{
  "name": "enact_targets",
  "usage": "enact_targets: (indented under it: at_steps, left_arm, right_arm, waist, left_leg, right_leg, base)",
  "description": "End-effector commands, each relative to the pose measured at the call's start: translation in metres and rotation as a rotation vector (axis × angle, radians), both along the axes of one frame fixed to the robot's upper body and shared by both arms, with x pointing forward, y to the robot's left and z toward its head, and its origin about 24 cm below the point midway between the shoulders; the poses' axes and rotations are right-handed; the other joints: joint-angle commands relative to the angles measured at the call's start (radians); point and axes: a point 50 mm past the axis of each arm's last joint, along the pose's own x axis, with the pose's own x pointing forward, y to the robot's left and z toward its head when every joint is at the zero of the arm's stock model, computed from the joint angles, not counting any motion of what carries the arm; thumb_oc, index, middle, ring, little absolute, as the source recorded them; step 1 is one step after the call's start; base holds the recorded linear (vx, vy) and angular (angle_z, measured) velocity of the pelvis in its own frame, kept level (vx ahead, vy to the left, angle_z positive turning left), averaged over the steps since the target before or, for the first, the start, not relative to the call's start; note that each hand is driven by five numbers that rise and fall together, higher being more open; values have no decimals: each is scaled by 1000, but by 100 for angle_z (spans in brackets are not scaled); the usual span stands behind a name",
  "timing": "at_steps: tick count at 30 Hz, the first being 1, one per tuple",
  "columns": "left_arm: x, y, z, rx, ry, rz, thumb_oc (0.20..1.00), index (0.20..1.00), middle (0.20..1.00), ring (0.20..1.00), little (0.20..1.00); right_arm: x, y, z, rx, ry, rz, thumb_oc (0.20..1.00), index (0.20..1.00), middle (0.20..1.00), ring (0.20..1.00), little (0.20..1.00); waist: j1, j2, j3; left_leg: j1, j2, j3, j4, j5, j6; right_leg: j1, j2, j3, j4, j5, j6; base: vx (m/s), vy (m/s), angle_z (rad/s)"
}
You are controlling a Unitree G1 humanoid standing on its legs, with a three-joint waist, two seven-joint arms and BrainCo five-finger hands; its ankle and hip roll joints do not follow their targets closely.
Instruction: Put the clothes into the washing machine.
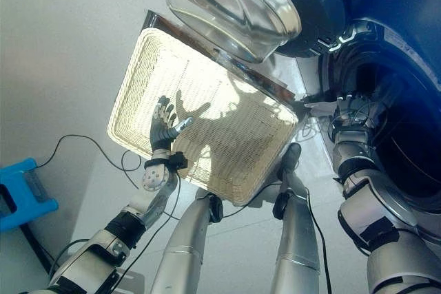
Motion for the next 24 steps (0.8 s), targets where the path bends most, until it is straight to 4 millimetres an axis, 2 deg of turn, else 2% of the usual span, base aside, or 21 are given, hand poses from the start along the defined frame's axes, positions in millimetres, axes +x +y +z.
enact_targets:
  at_steps: [1, 2, 3, 5, 14, 15, 16, 17, 18, 19, 23, 24]
  left_arm:
    - [-6, -5, 13, -60, -82, -10, 1000, 1000, 1000, 1000, 1000]
    - [-6, -5, 13, -60, -82, -10, 1000, 1000, 1000, 1000, 1000]
    - [-8, -5, 13, -68, -87, -10, 1000, 1000, 1000, 1000, 1000]
    - [-8, -4, 12, -71, -90, -11, 1000, 1000, 1000, 1000, 1000]
    - [-7, 1, 10, -82, -79, -9, 1000, 1000, 1000, 1000, 1000]
    - [-9, 1, 3, -82, -55, -11, 1000, 1000, 1000, 1000, 1000]
    - [-9, 2, 2, -81, -50, -10, 1000, 1000, 1000, 1000, 1000]
    - [-7, 3, 8, -82, -69, -7, 1000, 1000, 1000, 1000, 1000]
    - [-7, 3, 8, -82, -67, -6, 1000, 1000, 1000, 1000, 1000]
    - [-9, 3, 1, -82, -47, -8, 1000, 1000, 1000, 1000, 1000]
    - [-9, 5, -2, -80, -40, -12, 1000, 1000, 1000, 1000, 1000]
    - [-9, 6, -3, -79, -35, -12, 1000, 1000, 1000, 1000, 1000]
  right_arm:
    - [-20, -44, -5, 40, 164, -203, 256, 256, 256, 256, 256]
    - [-20, -44, -5, 40, 164, -203, 256, 256, 256, 256, 256]
    - [-24, -48, -13, 134, 187, -239, 200, 200, 200, 200, 200]
    - [-24, -48, -16, 199, 204, -263, 200, 200, 200, 200, 200]
    - [-29, -54, -18, 187, 178, -284, 200, 200, 200, 200, 200]
    - [-31, -55, -25, 174, 204, -287, 200, 200, 200, 200, 200]
    - [-32, -55, -26, 168, 208, -286, 200, 200, 200, 200, 200]
    - [-30, -55, -20, 169, 189, -282, 200, 200, 200, 200, 200]
    - [-31, -55, -22, 172, 188, -285, 200, 200, 200, 200, 200]
    - [-33, -56, -29, 173, 206, -290, 200, 200, 200, 200, 200]
    - [-37, -59, -36, 209, 182, -296, 200, 200, 200, 200, 200]
    - [-41, -62, -42, 296, 130, -303, 200, 200, 200, 200, 200]
  waist:
    - [7, 87, -19]
    - [7, 87, -19]
    - [6, 87, -19]
    - [8, 86, -19]
    - [10, 77, -19]
    - [11, 76, -19]
    - [9, 73, -19]
    - [8, 72, -19]
    - [6, 69, -19]
    - [7, 69, -19]
    - [3, 61, -19]
    - [0, 54, -19]
  left_leg:
    - [-38, -7, 66, 93, -104, -66]
    - [-38, -7, 66, 93, -104, -66]
    - [-41, -5, 65, 92, -104, -69]
    - [-41, -4, 65, 91, -105, -68]
    - [-14, 5, 65, 92, -109, -67]
    - [25, 7, 60, 98, -136, -76]
    - [34, 10, 61, 99, -138, -76]
    - [5, 10, 67, 92, -114, -66]
    - [12, 12, 67, 93, -115, -66]
    - [44, 13, 62, 100, -140, -76]
    - [71, 19, 65, 99, -147, -75]
    - [84, 23, 66, 97, -148, -74]
  right_leg:
    - [-37, -19, -69, 28, 31, 112]
    - [-37, -19, -69, 28, 31, 112]
    - [-41, -20, -68, 29, 32, 111]
    - [-44, -19, -68, 33, 31, 109]
    - [-16, -20, -78, 42, 18, 107]
    - [16, -20, -68, 57, -8, 122]
    - [25, -21, -70, 61, -11, 121]
    - [1, -22, -82, 47, 12, 107]
    - [7, -22, -83, 49, 11, 107]
    - [33, -21, -71, 63, -13, 121]
    - [60, -20, -74, 67, -23, 121]
    - [75, -19, -75, 65, -25, 121]
  base:
    - [0, 0, 0]
    - [0, 0, 0]
    - [0, 0, 0]
    - [0, 0, 0]
    - [4, 1, 0]
    - [32, 12, -2]
    - [0, 0, 0]
    - [-45, 13, -1]
    - [0, 0, 0]
    - [39, 2, 2]
    - [11, 5, -1]
    - [4, 10, -3]
